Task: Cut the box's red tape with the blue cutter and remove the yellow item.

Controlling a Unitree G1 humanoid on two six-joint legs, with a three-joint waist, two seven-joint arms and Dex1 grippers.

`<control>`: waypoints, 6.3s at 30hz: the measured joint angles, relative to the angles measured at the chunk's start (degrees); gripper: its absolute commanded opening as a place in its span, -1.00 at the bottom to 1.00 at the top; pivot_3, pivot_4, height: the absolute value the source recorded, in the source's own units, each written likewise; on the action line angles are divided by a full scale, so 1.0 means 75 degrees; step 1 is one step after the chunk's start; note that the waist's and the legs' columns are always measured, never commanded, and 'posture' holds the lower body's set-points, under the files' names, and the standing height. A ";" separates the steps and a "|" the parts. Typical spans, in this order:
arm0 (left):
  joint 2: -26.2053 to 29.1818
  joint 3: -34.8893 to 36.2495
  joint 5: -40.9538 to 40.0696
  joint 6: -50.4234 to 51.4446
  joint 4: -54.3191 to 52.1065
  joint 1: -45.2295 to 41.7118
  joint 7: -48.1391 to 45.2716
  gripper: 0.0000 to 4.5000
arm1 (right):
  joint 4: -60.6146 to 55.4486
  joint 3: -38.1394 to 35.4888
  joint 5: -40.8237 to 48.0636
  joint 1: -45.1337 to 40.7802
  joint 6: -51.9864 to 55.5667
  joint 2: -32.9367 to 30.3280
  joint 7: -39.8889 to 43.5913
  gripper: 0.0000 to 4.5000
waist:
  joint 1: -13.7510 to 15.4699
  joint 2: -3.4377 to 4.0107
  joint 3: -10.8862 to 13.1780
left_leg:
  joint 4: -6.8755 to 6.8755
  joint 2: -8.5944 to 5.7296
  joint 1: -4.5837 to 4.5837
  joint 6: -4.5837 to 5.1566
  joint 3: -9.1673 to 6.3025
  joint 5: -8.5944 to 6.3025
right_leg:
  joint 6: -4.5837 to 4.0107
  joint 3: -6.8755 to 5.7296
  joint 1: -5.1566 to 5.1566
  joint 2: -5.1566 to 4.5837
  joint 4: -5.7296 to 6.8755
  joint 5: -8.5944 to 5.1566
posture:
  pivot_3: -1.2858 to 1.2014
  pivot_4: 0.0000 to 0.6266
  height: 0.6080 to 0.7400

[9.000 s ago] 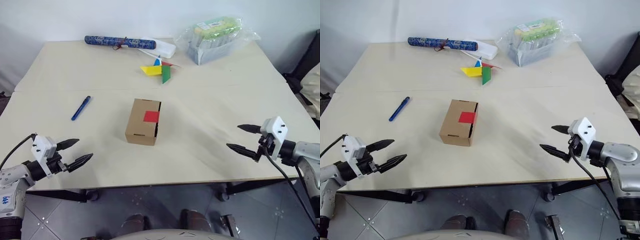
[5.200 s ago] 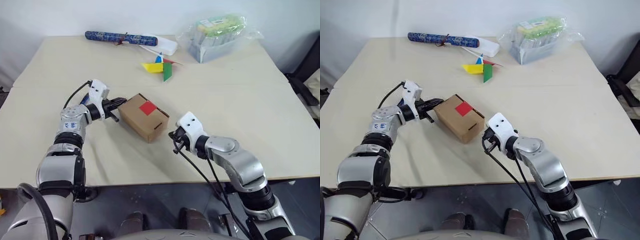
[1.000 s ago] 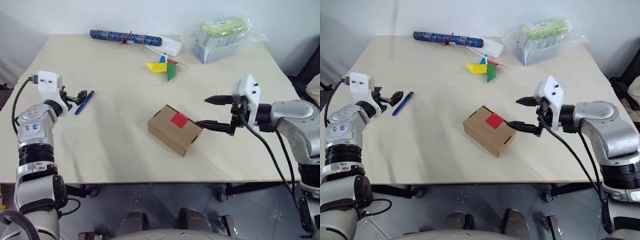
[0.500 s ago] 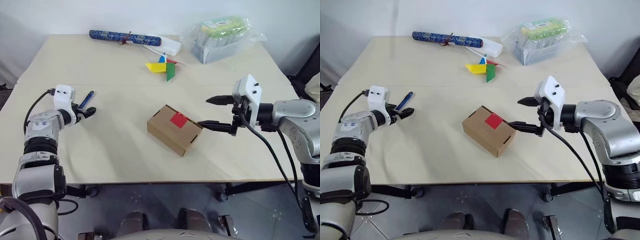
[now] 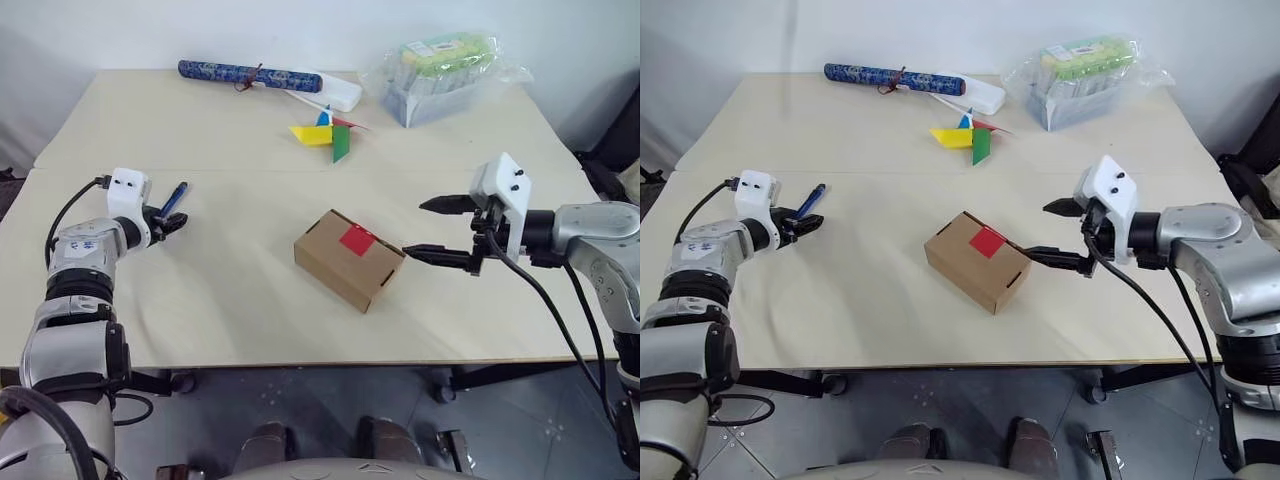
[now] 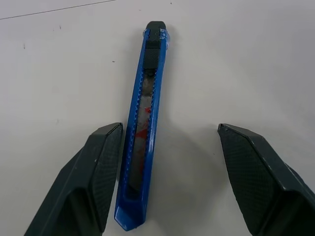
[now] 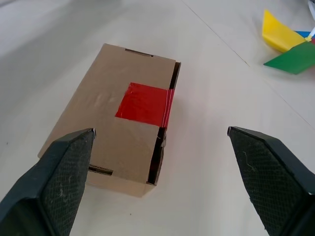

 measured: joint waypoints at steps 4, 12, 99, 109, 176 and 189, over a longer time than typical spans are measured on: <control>0.0091 -0.0057 0.0003 0.0328 0.0014 -0.0081 -0.0019 0.45 | 0.0003 0.0000 -0.0001 0.0000 -0.0001 -0.0003 0.0004 1.00 | -0.0021 0.0000 0.0000 | -0.0001 0.0001 0.0004 0.0000 0.0005 0.0000 | 0.0000 0.0004 0.0000 0.0000 0.0002 0.0000 | 0.03 -0.52 1.00; 0.0185 0.0039 -0.0023 0.0764 0.0007 -0.0129 0.0026 0.37 | 0.0009 0.0000 -0.0007 -0.0002 -0.0002 -0.0003 0.0006 1.00 | -0.0088 0.0001 -0.0001 | -0.0001 0.0004 0.0016 0.0000 0.0016 0.0000 | 0.0000 0.0016 0.0000 0.0000 0.0012 0.0000 | 0.03 -0.52 1.00; 0.2204 -0.1222 -0.0595 -0.1006 -1.0669 0.6912 -0.4292 -0.82 | -0.0650 0.6030 -0.4045 -0.0445 -0.1984 0.3009 -0.0918 -0.98 | -0.0016 0.0027 0.0011 | -0.0007 0.0012 0.0014 -0.0002 -0.0028 -0.0004 | -0.0010 0.0031 -0.0026 -0.0003 0.0017 -0.0005 | 0.03 -0.52 1.00; 0.2340 -0.1229 -0.0602 -0.1094 -1.0643 0.6903 -0.4394 -0.82 | -0.0471 0.5942 -0.4261 -0.0323 -0.2290 0.3229 -0.0775 -0.98 | -0.0034 0.0028 0.0010 | -0.0009 0.0018 0.0017 -0.0006 -0.0027 -0.0005 | -0.0015 0.0031 -0.0026 0.0003 0.0018 -0.0008 | 0.03 -0.52 1.00; 0.2477 -0.1550 -0.0287 -0.0829 -1.0960 0.6748 -0.4510 -0.82 | -0.0018 0.4791 -0.4088 0.0258 -0.2661 0.3959 -0.0045 -0.98 | -0.0011 0.0066 -0.0003 | -0.0018 0.0020 0.0032 -0.0012 -0.0027 -0.0003 | -0.0019 0.0036 -0.0015 0.0008 0.0016 -0.0010 | 0.03 -0.52 1.00; 0.2477 -0.1674 -0.0264 -0.0775 -1.0921 0.6568 -0.4600 -0.82 | 0.0001 0.4768 -0.4097 0.0311 -0.2824 0.3714 0.0090 -0.98 | 0.0003 0.0066 -0.0003 | -0.0018 0.0019 0.0032 -0.0012 -0.0026 -0.0003 | -0.0019 0.0036 -0.0015 0.0007 0.0016 -0.0010 | 0.03 -0.52 1.00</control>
